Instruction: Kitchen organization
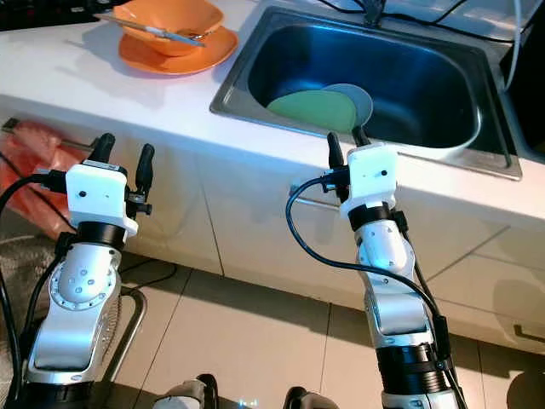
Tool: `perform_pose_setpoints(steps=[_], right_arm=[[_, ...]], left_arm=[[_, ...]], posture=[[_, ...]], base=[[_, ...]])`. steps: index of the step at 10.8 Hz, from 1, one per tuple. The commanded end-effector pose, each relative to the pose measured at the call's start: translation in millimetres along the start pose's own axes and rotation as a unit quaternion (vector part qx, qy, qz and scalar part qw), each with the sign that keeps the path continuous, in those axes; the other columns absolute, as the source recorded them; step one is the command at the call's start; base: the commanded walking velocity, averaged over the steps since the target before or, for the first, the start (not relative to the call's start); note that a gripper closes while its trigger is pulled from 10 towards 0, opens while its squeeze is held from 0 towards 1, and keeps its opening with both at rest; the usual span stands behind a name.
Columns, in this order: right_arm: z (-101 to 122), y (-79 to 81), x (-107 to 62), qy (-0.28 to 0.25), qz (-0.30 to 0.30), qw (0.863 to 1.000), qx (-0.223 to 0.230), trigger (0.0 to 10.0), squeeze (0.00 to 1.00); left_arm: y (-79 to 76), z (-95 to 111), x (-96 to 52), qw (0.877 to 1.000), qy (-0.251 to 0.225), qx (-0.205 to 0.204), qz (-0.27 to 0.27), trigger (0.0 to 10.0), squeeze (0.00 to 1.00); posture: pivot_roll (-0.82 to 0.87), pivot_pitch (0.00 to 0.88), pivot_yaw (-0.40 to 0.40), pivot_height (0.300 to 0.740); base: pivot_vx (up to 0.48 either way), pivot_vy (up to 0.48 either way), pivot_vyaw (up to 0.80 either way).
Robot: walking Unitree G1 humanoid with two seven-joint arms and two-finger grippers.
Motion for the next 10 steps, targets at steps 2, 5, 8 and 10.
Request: perform_pose_setpoints(steps=[2,5,8,10], right_arm=[[-3.7,0.8,-1.2,0.008,0.008,1.0,-0.012,10.0,0.0],[-4.5,1.1,-0.9,0.012,0.012,1.0,-0.015,10.0,0.0],[-4.5,5.7,-0.7,0.009,0.026,0.999,-0.036,10.0,0.0],[-5.4,4.1,-1.1,0.01,0.018,1.0,-0.021,10.0,0.0]], left_arm=[[-1.7,-2.3,0.1,1.0,0.007,0.002,-0.003,10.0,0.0],[-2.9,-2.1,0.4,1.0,0.007,0.002,-0.004,10.0,0.0],[-4.0,-1.7,0.8,1.0,0.006,0.002,-0.006,10.0,0.0],[-4.8,-1.7,1.0,1.0,0.005,0.002,-0.008,10.0,0.0]], posture=[[0.08,0.171,-0.068,0.74],[0.08,0.171,-0.071,0.74],[0.08,0.17,-0.071,0.74],[0.07,0.168,-0.068,0.74]], base=[[0.36,0.0,0.0],[0.363,0.0,0.0],[0.383,0.0,0.0],[0.388,0.0,0.0]])
Point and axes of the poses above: a point about 5 cm out from each wrist's last joint towards the gripper, its own x axis pointing out of the wrist towards the gripper, its own z axis along the axis of the wrist's last joint, y = z × x, the point moved 3 cm from there along x, pointing out of the wrist towards the gripper, and after that the axes turned 9 degrees about x, right-handed, at the moved point
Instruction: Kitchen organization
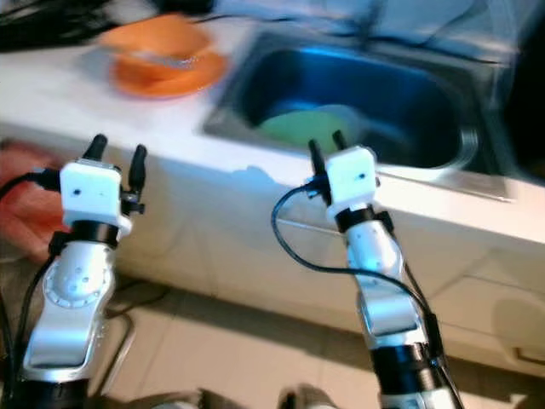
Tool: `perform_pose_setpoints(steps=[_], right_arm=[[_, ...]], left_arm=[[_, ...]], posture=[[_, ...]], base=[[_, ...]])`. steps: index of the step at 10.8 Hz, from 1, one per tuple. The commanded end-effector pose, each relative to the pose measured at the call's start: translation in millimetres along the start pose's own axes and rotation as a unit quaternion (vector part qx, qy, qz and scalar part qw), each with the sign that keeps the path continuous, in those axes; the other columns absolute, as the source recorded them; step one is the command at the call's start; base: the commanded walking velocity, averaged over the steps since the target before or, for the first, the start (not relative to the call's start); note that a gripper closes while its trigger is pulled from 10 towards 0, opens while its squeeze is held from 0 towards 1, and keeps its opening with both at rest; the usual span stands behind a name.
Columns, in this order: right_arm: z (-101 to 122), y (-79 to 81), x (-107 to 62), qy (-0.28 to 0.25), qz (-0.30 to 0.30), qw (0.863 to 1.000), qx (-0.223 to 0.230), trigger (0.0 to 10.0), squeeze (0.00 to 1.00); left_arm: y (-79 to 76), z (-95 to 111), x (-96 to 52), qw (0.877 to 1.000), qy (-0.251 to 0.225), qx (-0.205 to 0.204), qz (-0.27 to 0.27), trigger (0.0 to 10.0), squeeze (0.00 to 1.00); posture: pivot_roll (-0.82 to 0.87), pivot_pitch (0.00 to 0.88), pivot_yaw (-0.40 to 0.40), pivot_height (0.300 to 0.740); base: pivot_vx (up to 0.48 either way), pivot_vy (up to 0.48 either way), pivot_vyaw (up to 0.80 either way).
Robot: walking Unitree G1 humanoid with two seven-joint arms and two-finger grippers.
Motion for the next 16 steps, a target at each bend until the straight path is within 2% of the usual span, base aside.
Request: perform_pose_setpoints(steps=[1,8,13,16], right_arm=[[3.1,-4.1,1.7,-0.006,-0.009,1.0,0.007,10.0,0.0],[2.9,-0.9,2.0,-0.007,-0.002,1.0,-0.01,10.0,0.0],[2.0,-3.2,1.3,-0.004,-0.007,1.0,-0.004,10.0,0.0],[-0.9,-6.7,3.0,0.005,-0.02,1.0,0.015,10.0,0.0]], left_arm=[[1.1,1.0,0.5,1.0,-0.004,0.01,-0.003,10.0,0.0],[0.2,2.1,1.5,1.0,-0.006,0.009,-0.004,10.0,0.0],[-1.5,2.0,1.9,1.0,-0.006,0.01,-0.007,10.0,0.0],[-3.9,1.4,1.3,1.0,-0.006,0.011,-0.017,10.0,0.0]], posture=[[0.07,0.168,-0.068,0.74],[0.08,0.161,-0.067,0.74],[0.07,0.165,-0.066,0.74],[0.07,0.169,-0.065,0.74]], base=[[0.39,0.0,0.0],[0.391,0.0,0.06],[0.391,0.0,0.0],[0.379,0.0,0.0]])
Point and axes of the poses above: a point about 5 cm out from each wrist's last joint towards the gripper, its own x axis pointing out of the wrist towards the gripper, its own z axis along the axis of the wrist's last joint, y = z × x, the point moved 3 cm from there along x, pointing out of the wrist towards the gripper, and after that the axes turned 9 degrees about x, right-handed, at the moved point
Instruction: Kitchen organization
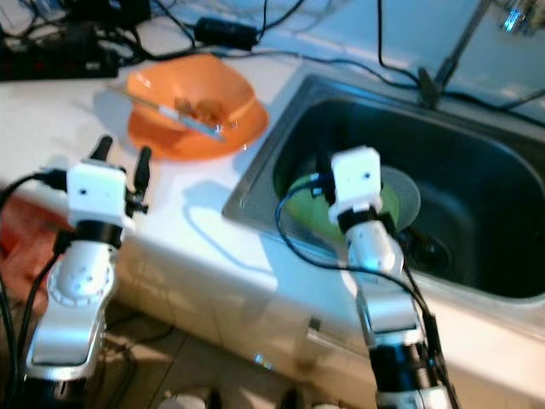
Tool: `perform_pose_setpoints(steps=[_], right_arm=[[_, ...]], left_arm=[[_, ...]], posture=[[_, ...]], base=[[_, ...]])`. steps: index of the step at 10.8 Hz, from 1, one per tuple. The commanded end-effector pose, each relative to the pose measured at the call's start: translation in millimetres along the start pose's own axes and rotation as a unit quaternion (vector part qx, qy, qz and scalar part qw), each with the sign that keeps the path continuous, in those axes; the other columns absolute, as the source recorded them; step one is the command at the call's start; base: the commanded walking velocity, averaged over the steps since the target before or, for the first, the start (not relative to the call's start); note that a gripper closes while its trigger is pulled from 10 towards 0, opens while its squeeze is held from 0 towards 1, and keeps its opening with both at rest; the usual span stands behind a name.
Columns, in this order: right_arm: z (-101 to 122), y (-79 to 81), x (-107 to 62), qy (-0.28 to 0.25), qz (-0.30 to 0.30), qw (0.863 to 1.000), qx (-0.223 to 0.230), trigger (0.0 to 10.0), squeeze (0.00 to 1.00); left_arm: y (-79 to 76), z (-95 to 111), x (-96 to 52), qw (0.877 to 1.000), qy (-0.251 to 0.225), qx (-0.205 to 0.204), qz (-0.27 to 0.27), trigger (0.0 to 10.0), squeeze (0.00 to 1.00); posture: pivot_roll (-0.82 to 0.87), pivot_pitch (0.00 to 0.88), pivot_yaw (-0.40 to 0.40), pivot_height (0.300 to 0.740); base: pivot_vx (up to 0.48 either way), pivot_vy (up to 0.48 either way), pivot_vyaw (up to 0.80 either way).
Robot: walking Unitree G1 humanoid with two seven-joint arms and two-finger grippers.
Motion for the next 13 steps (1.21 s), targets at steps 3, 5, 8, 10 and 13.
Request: perform_pose_setpoints(steps=[3,5,8,10,13], right_arm=[[-2.5,-11.5,-2.8,0.006,-0.018,1.0,-0.003,10.0,0.0],[-2.4,-11.6,-2.7,0.005,-0.018,1.0,0.0,10.0,0.0],[-2.6,-11.7,-2.0,0.006,-0.018,1.0,0.002,10.0,0.0],[-2.8,-11.7,-2.0,0.005,-0.018,1.0,0.003,10.0,0.0],[-5.4,-10.8,-1.7,0.011,-0.016,1.0,0.001,10.0,0.0]], left_arm=[[-15.7,8.7,-2.0,0.999,-0.02,-0.01,-0.037,10.0,0.0],[-17.9,9.9,-3.1,0.999,-0.023,-0.015,-0.046,10.0,0.0],[-23.7,9.6,-4.1,0.997,-0.022,-0.019,-0.065,10.0,0.0],[-25.1,8.3,-4.3,0.997,-0.018,-0.019,-0.07,10.0,0.0],[-24.6,7.7,-3.4,0.997,-0.014,-0.031,-0.07,10.0,0.0]], posture=[[0.08,0.17,-0.068,0.74],[0.08,0.17,-0.068,0.74],[0.08,0.17,-0.068,0.74],[0.08,0.17,-0.068,0.74],[0.08,0.165,-0.067,0.74]], base=[[0.0,0.0,0.0],[0.0,0.0,0.0],[0.0,0.0,0.0],[0.0,0.0,0.0],[0.0,0.0,0.0]])
Point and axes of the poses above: a point about 5 cm out from each wrist's last joint towards the gripper, its own x axis pointing out of the wrist towards the gripper, its own z axis along the axis of the wrist's last joint, y = z × x, the point moved 3 cm from there along x, pointing out of the wrist towards the gripper, and after that the axes turned 9 degrees about x, right-handed, at the moved point
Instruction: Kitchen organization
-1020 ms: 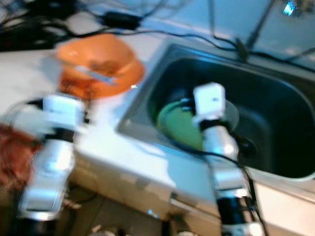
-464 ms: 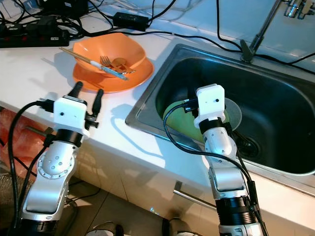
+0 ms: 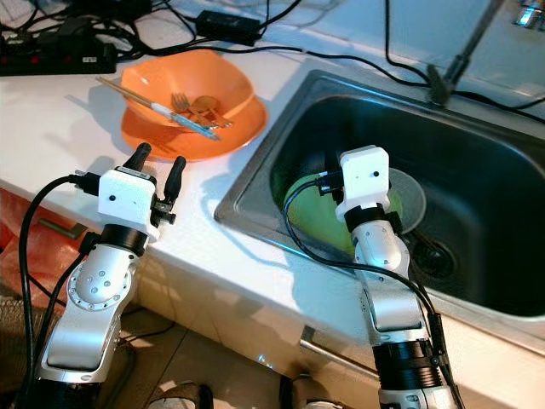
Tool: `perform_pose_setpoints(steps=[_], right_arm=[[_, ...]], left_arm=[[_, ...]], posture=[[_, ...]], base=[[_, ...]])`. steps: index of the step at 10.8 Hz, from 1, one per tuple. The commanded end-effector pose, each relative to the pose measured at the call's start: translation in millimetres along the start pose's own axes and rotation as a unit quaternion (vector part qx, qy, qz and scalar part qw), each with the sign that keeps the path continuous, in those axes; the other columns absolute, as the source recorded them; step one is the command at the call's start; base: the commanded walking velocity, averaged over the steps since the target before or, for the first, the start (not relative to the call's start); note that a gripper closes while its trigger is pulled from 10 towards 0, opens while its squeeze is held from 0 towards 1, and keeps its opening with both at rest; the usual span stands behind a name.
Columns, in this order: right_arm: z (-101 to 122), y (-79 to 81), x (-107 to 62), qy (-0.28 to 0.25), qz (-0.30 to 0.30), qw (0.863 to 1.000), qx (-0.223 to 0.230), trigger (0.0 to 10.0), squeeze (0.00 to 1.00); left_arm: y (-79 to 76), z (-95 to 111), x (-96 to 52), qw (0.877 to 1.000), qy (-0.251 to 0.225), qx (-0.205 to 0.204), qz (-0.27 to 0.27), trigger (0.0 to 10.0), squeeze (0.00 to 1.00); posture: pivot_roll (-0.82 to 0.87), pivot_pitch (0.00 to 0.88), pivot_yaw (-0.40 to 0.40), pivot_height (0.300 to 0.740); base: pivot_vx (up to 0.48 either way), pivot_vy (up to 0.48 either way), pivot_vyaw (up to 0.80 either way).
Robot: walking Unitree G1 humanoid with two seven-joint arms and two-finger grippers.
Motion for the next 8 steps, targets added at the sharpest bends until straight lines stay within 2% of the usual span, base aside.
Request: perform_pose_setpoints(steps=[1,5,7,8], right_arm=[[-0.9,-2.2,0.8,0.003,-0.001,1.0,-0.002,10.0,0.0],[-1.2,-2.5,3.4,0.003,-0.001,1.0,-0.004,10.0,0.0],[-1.4,-1.7,2.6,0.003,-0.003,1.0,-0.004,10.0,0.0],[-1.7,-1.5,2.4,0.004,-0.005,1.0,-0.002,10.0,0.0]], left_arm=[[-0.4,1.4,0.6,1.0,-0.001,-0.004,-0.003,10.0,0.0],[-1.4,0.2,3.3,1.0,0.001,-0.01,-0.006,10.0,0.0],[-1.2,1.2,4.7,1.0,-0.002,0.011,-0.012,10.0,0.0],[-0.8,1.3,6.7,0.999,-0.004,0.035,-0.017,10.0,0.0]], posture=[[0.08,0.162,-0.069,0.74],[0.07,0.146,-0.067,0.74],[0.08,0.147,-0.057,0.74],[0.08,0.15,-0.059,0.74]], base=[[0.0,0.0,0.0],[0.0,0.0,0.0],[0.0,0.0,0.0],[0.0,0.0,0.0]])
Point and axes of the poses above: a point about 5 cm out from each wrist's last joint towards the gripper, its own x axis pointing out of the wrist towards the gripper, its own z axis along the axis of the wrist's last joint, y = z × x, the point moved 3 cm from there along x, pointing out of the wrist towards the gripper, and after that the axes turned 9 degrees about x, right-handed, at the moved point
